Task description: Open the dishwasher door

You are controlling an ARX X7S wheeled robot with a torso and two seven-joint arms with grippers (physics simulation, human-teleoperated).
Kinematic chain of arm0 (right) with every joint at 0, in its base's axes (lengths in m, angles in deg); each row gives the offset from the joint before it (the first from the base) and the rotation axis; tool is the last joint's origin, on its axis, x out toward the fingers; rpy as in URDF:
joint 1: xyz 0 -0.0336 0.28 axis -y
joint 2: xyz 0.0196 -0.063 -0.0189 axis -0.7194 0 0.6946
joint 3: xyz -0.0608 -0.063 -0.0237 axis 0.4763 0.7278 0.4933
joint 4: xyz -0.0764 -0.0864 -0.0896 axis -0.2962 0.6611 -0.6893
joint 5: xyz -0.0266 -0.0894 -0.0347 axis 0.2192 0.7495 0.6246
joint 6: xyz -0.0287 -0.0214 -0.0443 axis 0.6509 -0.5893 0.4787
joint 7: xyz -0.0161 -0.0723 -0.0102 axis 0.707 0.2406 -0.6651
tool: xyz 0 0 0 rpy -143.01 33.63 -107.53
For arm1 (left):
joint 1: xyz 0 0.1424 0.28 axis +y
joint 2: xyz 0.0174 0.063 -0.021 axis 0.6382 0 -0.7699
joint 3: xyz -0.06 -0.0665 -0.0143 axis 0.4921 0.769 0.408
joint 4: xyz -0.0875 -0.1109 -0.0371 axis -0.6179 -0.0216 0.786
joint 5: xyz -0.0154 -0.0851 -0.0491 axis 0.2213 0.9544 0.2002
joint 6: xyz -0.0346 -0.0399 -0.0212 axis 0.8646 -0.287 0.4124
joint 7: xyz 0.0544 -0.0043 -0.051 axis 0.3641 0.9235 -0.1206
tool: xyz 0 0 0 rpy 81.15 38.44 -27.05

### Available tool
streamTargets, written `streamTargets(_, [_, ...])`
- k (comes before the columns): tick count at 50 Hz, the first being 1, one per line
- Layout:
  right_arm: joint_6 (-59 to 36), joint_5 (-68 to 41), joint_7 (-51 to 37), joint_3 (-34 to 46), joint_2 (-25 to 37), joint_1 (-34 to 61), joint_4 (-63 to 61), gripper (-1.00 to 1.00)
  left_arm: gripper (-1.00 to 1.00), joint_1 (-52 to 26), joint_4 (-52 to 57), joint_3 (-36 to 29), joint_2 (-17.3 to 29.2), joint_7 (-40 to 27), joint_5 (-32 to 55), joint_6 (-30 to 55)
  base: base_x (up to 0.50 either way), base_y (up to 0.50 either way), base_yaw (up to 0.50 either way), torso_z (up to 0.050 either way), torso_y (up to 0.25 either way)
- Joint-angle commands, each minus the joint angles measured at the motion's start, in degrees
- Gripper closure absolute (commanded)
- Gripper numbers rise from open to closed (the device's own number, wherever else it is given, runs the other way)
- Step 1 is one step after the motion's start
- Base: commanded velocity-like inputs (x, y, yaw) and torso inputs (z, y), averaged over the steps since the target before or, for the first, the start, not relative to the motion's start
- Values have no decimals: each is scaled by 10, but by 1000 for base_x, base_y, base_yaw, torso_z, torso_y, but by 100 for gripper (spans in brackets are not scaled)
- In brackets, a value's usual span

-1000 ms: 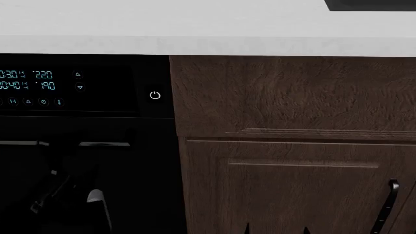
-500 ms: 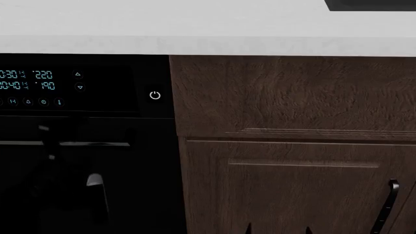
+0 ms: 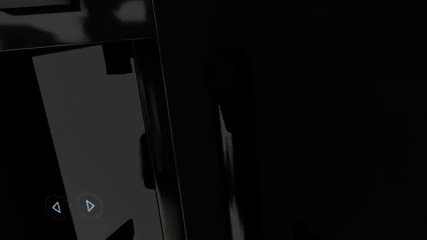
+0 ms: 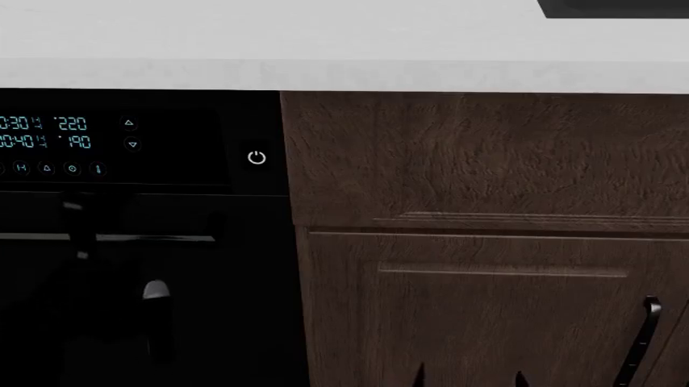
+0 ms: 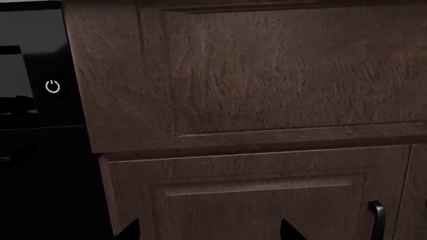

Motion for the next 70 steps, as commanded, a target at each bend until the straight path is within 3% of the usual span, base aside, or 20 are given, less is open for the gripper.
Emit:
streamTargets(1, [3,-3,-3,-3,4,-3,-3,-100,-100,1,0,-35,-7,9,32,26,0,0,0,0,0])
streamTargets(17, [8,-5,-7,-4,7,-7,-1,-100,-100,-7,0,-45,-7,8,36,33,0,0,0,0,0])
streamTargets(18, [7,-5,-7,-3,7,-7,-2,-100,100,-8,0,-44,-7,8,37,32,0,0,0,0,0])
streamTargets(40, [12,-8,-11,-1,11,-11,-4,-100,100,-13,0,-45,-10,13,37,16,0,0,0,0,1])
streamTargets(70, [21,-12,-13,1,13,-14,-2,-100,100,-12,0,-54,2,133,36,-45,0,-1,-2,0,0])
